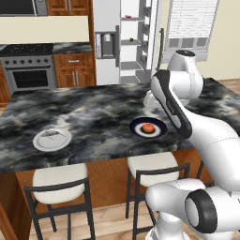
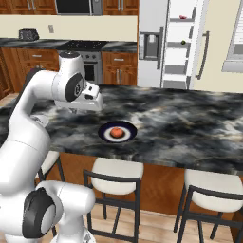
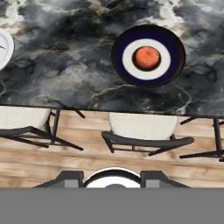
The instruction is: Transport the fish and squash to the fridge. Place the fish on the rack containing meat and place the squash on the rack containing the vegetable, ensuring meats and vegetables are on different racks.
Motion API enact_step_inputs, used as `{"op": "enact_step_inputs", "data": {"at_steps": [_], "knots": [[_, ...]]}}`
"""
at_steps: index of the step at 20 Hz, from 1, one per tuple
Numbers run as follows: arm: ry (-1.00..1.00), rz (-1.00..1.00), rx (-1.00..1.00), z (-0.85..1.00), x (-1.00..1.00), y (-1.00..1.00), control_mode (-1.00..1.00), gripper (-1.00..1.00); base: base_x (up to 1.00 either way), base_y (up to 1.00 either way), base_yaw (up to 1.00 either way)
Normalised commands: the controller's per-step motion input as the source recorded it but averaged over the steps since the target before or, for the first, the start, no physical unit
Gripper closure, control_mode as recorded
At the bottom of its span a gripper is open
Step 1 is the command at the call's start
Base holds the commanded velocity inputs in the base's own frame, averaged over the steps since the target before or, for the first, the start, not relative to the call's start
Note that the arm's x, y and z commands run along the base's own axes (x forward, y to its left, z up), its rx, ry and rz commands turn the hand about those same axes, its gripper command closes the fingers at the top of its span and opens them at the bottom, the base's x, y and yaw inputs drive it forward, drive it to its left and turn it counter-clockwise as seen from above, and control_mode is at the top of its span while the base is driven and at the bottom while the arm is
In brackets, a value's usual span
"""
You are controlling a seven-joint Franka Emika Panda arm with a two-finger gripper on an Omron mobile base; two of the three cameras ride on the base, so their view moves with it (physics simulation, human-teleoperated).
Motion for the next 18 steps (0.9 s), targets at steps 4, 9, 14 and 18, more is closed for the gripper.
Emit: {"op": "enact_step_inputs", "data": {"at_steps": [4,9,14,18], "knots": [[0.0,0.0,0.0,0.0,-0.31,0.0,-1.0,-1.0,0.0,0.0,0.0],[0.01,0.0,0.0,-0.11,-0.79,0.0,-1.0,-1.0,0.0,0.0,0.0],[0.15,0.03,-0.01,-0.56,0.12,-0.32,-1.0,-1.0,0.0,0.0,0.0],[0.19,0.0,-0.01,-0.35,0.47,-0.24,-1.0,-1.0,0.0,0.0,0.0]]}}
